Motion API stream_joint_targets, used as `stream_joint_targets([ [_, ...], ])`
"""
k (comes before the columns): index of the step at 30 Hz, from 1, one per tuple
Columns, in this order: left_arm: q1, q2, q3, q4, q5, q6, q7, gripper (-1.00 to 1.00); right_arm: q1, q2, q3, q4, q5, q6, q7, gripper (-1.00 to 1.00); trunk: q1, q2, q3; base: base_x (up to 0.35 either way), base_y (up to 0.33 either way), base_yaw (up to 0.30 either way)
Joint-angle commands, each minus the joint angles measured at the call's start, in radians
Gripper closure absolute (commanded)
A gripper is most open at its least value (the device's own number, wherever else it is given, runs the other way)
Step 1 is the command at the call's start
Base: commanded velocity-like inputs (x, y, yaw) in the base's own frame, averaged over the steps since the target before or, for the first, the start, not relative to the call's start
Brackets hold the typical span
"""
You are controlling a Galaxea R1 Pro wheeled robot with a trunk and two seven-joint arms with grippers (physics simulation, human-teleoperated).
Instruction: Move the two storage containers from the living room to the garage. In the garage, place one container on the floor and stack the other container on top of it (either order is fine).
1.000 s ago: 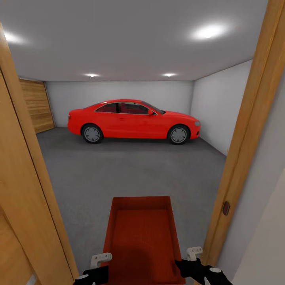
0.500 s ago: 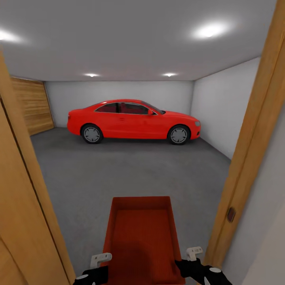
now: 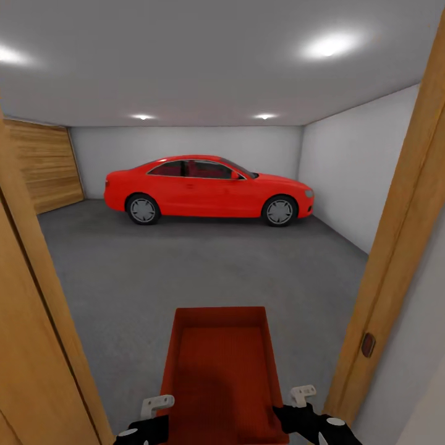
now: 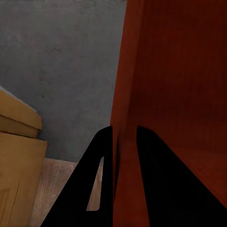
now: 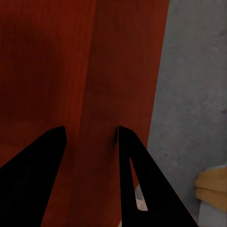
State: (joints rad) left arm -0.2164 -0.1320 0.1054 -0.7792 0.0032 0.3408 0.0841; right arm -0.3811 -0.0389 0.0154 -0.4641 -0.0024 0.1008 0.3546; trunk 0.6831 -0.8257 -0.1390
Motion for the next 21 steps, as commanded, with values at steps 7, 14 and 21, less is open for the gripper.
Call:
stream_joint_targets([
  [7, 0.000, -0.002, -0.001, -0.003, -0.026, -0.036, 0.008, 1.00, -0.001, 0.005, -0.006, 0.001, -0.015, 0.007, 0.040, 1.00, 0.001, -0.001, -0.002, 0.301, 0.000, 0.000],
  [14, 0.000, -0.003, -0.001, -0.002, -0.026, -0.036, 0.008, 1.00, -0.001, 0.005, -0.006, 0.001, -0.016, 0.007, 0.040, 1.00, 0.001, -0.001, -0.002, 0.063, 0.000, 0.000],
  [21, 0.000, -0.002, -0.001, -0.001, -0.026, -0.042, 0.008, 1.00, -0.001, 0.005, -0.006, 0.001, -0.017, 0.007, 0.042, 1.00, 0.001, -0.001, -0.002, 0.001, 0.000, 0.000],
])
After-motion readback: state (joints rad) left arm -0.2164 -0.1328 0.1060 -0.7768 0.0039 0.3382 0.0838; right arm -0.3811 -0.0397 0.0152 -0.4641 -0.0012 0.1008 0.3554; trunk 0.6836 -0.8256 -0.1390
